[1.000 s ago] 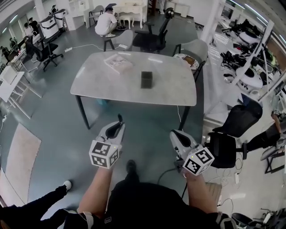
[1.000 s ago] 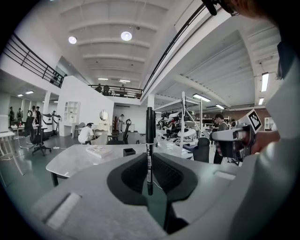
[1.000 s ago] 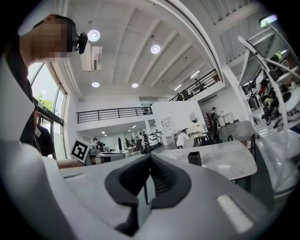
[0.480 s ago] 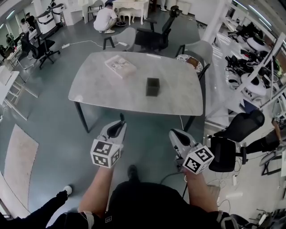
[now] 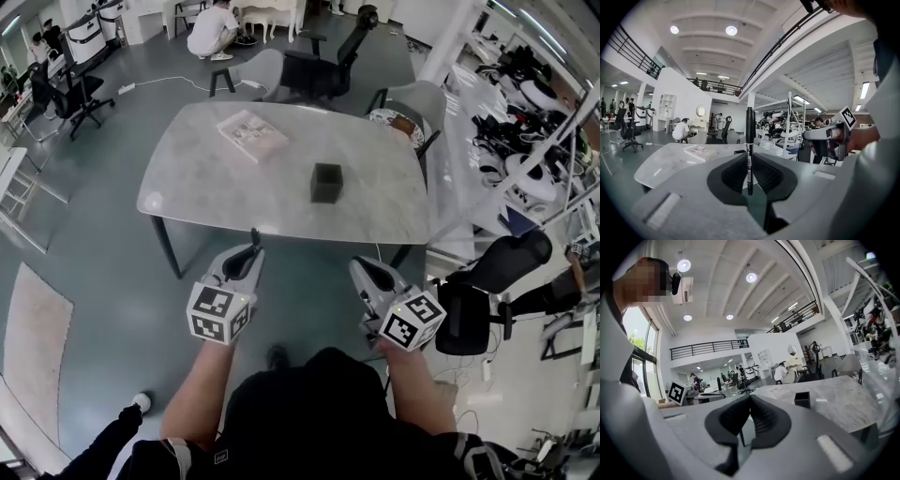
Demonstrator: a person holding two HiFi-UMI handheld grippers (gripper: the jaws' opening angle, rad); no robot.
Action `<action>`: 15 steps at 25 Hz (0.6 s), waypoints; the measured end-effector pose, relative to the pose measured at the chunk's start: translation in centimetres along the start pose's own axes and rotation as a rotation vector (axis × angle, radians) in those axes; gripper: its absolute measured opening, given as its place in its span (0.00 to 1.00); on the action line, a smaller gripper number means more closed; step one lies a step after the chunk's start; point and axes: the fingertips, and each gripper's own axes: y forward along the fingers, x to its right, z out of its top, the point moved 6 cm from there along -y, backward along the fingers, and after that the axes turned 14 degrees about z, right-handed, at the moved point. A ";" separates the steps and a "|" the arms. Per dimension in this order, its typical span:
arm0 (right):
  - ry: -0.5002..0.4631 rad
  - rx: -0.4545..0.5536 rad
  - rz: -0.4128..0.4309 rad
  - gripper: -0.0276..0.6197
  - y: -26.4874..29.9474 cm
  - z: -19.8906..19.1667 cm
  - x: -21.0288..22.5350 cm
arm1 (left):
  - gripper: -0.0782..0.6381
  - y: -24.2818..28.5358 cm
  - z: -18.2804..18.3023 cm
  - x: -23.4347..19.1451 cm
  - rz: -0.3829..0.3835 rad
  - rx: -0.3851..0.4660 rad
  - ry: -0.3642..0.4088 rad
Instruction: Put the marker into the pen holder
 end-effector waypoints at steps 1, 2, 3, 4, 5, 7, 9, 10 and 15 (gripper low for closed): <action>0.003 -0.004 0.001 0.05 0.3 -0.1 0.1 | 0.17 0.3 0.0 -0.3 -0.002 0.001 -0.007; 0.006 -0.009 0.001 0.05 0.6 -0.3 0.3 | 0.17 0.7 0.1 -0.5 -0.006 0.002 -0.013; 0.009 -0.012 -0.001 0.05 0.8 -0.3 0.5 | 0.17 1.0 0.3 -0.7 -0.011 0.003 -0.015; 0.011 -0.013 -0.005 0.05 1.0 -0.4 0.8 | 0.17 1.4 0.4 -0.8 -0.016 0.005 -0.014; 0.013 -0.012 -0.011 0.05 1.1 -0.3 1.1 | 0.17 1.8 0.6 -1.0 -0.021 0.008 -0.014; 0.017 -0.005 -0.021 0.05 1.5 -0.1 1.9 | 0.17 2.7 0.9 -1.2 -0.030 0.012 -0.016; 0.024 0.001 -0.026 0.05 1.8 0.2 2.9 | 0.17 3.6 1.2 -1.2 -0.038 0.010 -0.016; 0.029 0.003 -0.026 0.05 1.9 0.3 3.4 | 0.17 4.1 1.2 -1.1 -0.041 0.007 -0.014; 0.050 0.007 -0.014 0.05 3.6 0.8 7.0 | 0.17 7.4 2.0 -1.1 -0.042 -0.003 0.001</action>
